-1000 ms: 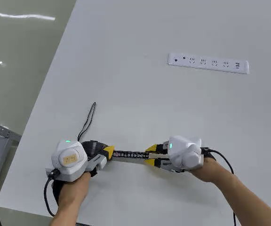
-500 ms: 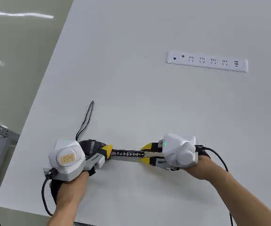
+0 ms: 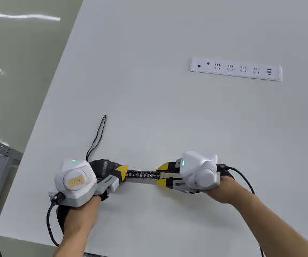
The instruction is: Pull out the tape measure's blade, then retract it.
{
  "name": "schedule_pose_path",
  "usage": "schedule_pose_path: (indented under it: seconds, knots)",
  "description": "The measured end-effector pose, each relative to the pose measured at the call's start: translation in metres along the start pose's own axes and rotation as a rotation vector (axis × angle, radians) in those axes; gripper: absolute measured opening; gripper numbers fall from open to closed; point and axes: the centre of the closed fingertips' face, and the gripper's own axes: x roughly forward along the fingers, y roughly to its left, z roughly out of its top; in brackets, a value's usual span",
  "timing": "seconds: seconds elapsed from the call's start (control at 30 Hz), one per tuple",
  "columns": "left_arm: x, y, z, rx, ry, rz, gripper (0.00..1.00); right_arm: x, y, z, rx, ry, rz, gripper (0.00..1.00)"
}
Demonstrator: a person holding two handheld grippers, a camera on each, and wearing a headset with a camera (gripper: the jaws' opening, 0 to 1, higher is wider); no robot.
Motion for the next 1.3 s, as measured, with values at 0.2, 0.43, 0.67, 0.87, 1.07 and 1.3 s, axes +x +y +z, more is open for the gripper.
schedule_pose_path:
  seconds: [0.2, 0.43, 0.67, 0.87, 1.07, 1.3]
  knots:
    - [0.0, 0.002, 0.0, -0.002, 0.003, -0.001, 0.6, 0.005, 0.0, 0.003, 0.0, -0.005, 0.003, 0.13]
    - [0.0, 0.003, 0.0, -0.006, 0.003, -0.003, 0.6, 0.008, 0.0, 0.005, 0.004, -0.009, 0.008, 0.13]
    - [0.001, 0.005, -0.001, -0.007, 0.004, -0.003, 0.6, 0.013, 0.0, 0.008, 0.003, -0.011, 0.012, 0.13]
    - [0.004, 0.007, -0.002, -0.012, 0.002, -0.003, 0.6, 0.017, -0.001, 0.011, 0.005, -0.016, 0.018, 0.13]
    - [0.005, 0.008, -0.002, -0.01, 0.003, -0.002, 0.6, 0.022, 0.0, 0.012, 0.006, -0.016, 0.025, 0.13]
    - [0.005, 0.008, -0.002, -0.01, 0.006, -0.002, 0.6, 0.026, 0.001, 0.014, 0.009, -0.02, 0.03, 0.13]
